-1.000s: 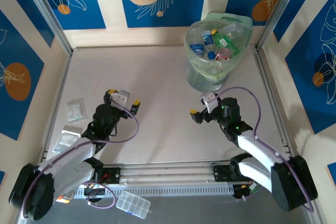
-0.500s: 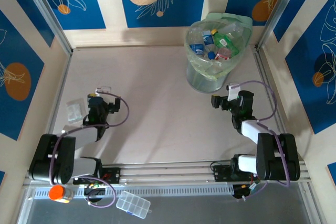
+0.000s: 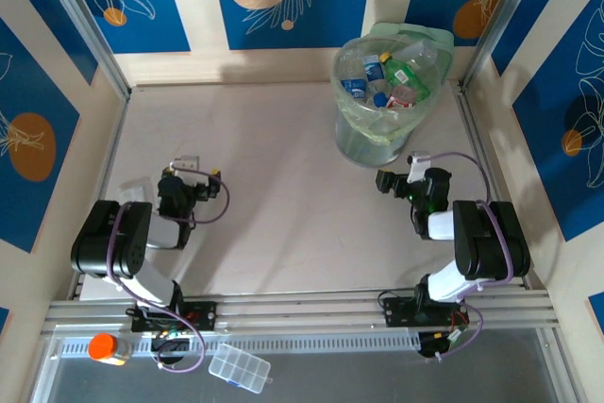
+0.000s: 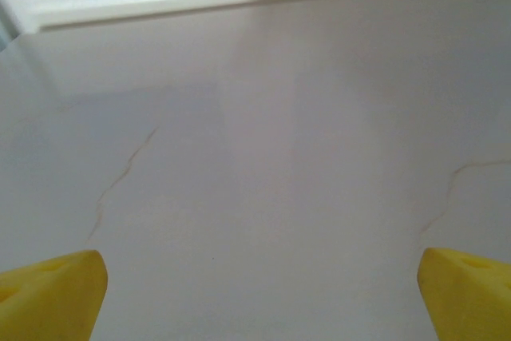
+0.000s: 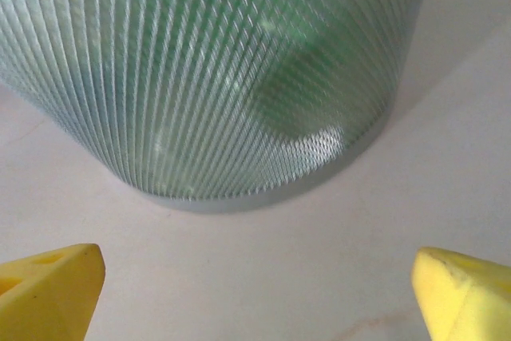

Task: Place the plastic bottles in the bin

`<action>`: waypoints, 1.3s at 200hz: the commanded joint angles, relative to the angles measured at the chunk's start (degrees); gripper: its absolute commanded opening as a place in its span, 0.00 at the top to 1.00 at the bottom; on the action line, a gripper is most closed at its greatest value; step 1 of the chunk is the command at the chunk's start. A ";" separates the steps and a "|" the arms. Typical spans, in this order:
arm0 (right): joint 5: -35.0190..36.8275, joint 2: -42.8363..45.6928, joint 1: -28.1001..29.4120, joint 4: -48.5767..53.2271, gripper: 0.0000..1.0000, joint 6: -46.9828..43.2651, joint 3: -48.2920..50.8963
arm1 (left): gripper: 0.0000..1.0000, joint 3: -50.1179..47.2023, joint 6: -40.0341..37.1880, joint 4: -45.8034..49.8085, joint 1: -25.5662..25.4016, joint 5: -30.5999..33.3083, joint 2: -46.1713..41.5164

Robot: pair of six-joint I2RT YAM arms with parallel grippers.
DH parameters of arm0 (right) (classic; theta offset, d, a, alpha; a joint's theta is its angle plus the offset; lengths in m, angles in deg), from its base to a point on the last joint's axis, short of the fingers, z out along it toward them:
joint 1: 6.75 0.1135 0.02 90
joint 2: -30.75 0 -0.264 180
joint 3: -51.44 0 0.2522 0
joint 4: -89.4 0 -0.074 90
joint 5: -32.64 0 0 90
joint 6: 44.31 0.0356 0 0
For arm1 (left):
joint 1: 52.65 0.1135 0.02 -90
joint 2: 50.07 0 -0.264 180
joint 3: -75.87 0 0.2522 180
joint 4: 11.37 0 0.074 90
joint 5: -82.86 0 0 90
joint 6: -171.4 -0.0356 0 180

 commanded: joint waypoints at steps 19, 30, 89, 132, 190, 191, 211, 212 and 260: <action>1.72 0.14 1.36 2.14 0.01 -1.67 -4.40 | 0.01 3.28 -1.70 5.82 0.50 -6.24 -1.00; 1.78 0.42 1.34 2.94 0.01 -1.61 -4.45 | 0.01 3.66 -1.53 6.92 0.50 -5.85 -1.12; -1.82 0.16 0.64 2.27 0.01 -2.15 -4.39 | 0.01 3.82 -1.87 6.65 0.41 -5.68 -0.85; 1.30 0.04 1.14 3.14 0.01 -1.53 -4.90 | 0.01 4.63 -0.29 8.11 0.50 -1.55 -0.76; 0.64 0.00 0.65 3.28 0.01 -1.18 -4.97 | 0.01 5.60 -0.29 9.62 0.50 -1.46 -0.49; 0.60 -0.01 0.69 3.25 0.01 -1.18 -4.95 | 0.01 5.60 -0.29 9.63 0.50 -1.50 -0.50; 0.69 -0.01 0.70 3.30 0.01 -1.31 -4.97 | 0.01 5.42 -0.17 9.48 0.50 -1.59 -0.63; 0.71 -0.01 0.75 3.31 0.01 -1.33 -4.91 | 0.01 5.42 -0.23 9.47 0.50 -1.61 -0.65; 2.75 0.34 2.13 2.47 0.01 -2.21 -4.36 | 0.01 4.43 -0.11 8.23 0.50 -1.66 -1.11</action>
